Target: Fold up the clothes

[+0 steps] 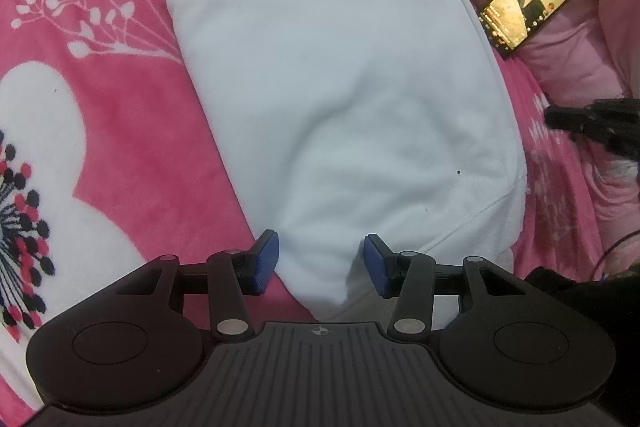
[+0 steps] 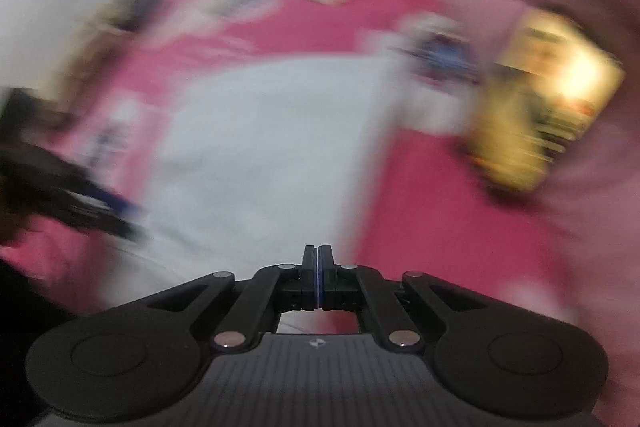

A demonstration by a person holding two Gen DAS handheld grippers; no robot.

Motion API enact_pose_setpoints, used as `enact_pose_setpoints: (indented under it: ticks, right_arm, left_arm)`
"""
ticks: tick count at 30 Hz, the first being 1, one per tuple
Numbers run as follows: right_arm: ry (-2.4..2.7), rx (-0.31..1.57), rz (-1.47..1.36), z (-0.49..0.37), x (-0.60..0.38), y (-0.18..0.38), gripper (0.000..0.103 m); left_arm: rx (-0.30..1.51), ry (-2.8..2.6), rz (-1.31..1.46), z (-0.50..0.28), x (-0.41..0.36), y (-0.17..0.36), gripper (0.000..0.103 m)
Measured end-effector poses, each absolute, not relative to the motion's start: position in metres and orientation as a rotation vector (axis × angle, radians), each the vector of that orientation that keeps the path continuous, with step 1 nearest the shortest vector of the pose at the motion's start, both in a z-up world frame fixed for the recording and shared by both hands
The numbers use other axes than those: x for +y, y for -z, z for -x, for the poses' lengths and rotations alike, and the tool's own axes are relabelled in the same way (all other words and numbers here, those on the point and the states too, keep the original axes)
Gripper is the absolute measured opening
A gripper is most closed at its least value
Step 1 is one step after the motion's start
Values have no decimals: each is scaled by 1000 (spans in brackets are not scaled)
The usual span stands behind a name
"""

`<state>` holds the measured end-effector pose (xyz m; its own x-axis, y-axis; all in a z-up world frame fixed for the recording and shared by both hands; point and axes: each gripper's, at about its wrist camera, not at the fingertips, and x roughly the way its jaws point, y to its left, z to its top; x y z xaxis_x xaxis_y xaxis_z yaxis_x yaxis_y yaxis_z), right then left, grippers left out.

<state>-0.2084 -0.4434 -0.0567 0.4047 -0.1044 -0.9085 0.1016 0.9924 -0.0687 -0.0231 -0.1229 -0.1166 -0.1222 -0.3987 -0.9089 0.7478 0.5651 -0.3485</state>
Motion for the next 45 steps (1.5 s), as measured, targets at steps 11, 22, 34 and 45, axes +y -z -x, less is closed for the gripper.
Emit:
enact_pose_setpoints:
  ticks: [11,22,34,45]
  right_arm:
    - [-385,1066,-122,152,-357,81,8]
    - [-499,1454,-490,152,-410,86,16]
    - [-580,1391,-619,137,-397,118,18]
    - [-507,1129,-657,139,-427,93,26]
  left_arm:
    - [1368,997,-346,24,-121,115,50]
    - [1383,991,-357,19,-116,115,50]
    - [1274,1026,-399,20,-114,98,50]
    - [1246,1029,-373,15,-119,92,50]
